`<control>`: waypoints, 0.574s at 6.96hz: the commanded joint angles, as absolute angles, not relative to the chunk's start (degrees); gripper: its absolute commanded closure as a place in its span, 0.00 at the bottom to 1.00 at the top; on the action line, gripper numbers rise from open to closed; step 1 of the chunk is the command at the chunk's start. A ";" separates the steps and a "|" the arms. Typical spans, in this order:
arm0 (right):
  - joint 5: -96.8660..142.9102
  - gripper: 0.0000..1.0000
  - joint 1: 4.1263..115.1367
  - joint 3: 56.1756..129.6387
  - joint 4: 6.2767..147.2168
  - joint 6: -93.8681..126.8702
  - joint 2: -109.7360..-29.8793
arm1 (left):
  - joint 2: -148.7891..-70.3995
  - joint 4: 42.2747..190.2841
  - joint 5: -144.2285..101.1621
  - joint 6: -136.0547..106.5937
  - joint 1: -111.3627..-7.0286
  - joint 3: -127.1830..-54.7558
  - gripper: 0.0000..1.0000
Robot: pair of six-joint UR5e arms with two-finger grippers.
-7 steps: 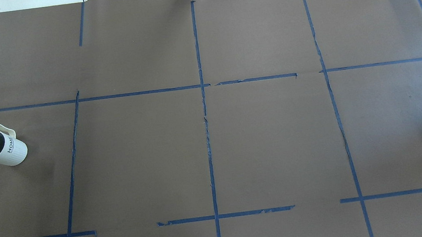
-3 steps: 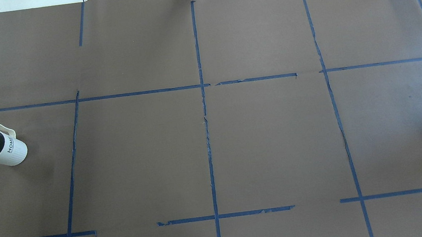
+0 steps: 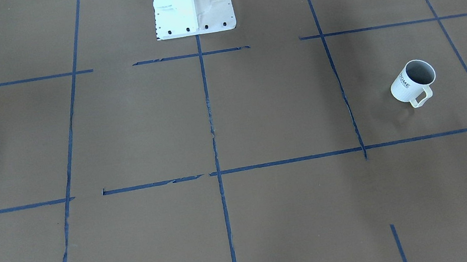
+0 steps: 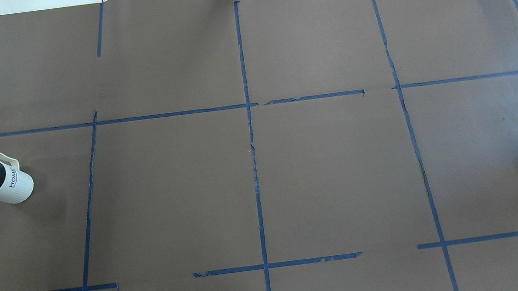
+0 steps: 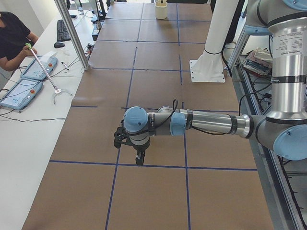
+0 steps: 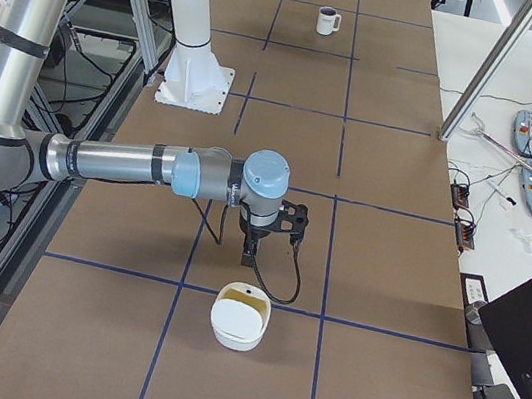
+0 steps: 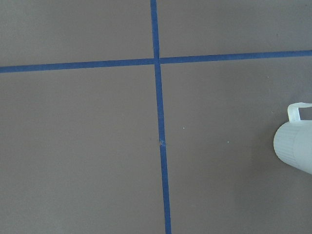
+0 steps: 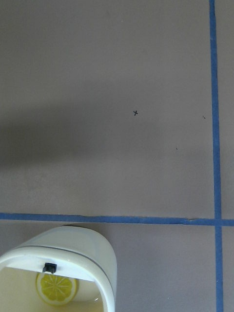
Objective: Left arm hands cup to right arm to dump lemon
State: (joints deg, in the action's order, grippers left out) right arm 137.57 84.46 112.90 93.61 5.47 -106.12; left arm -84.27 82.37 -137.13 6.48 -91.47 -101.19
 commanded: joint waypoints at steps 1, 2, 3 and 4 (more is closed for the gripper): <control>137.37 0.00 84.46 111.28 93.60 3.79 -106.35 | -84.11 82.27 -134.47 6.77 -91.49 -101.42 0.00; 135.98 0.00 84.46 111.36 93.60 3.69 -106.35 | -83.59 82.61 -134.39 6.77 -91.49 -101.51 0.00; 134.05 0.00 84.46 111.62 93.60 3.52 -106.26 | -83.50 82.18 -135.43 6.85 -91.49 -101.69 0.00; 134.03 0.00 84.46 111.71 93.60 2.91 -106.43 | -82.89 82.00 -136.31 6.77 -91.58 -102.73 0.00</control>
State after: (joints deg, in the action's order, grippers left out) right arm 134.89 84.46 111.58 93.60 3.48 -106.33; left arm -83.45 82.25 -135.34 6.80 -91.52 -101.86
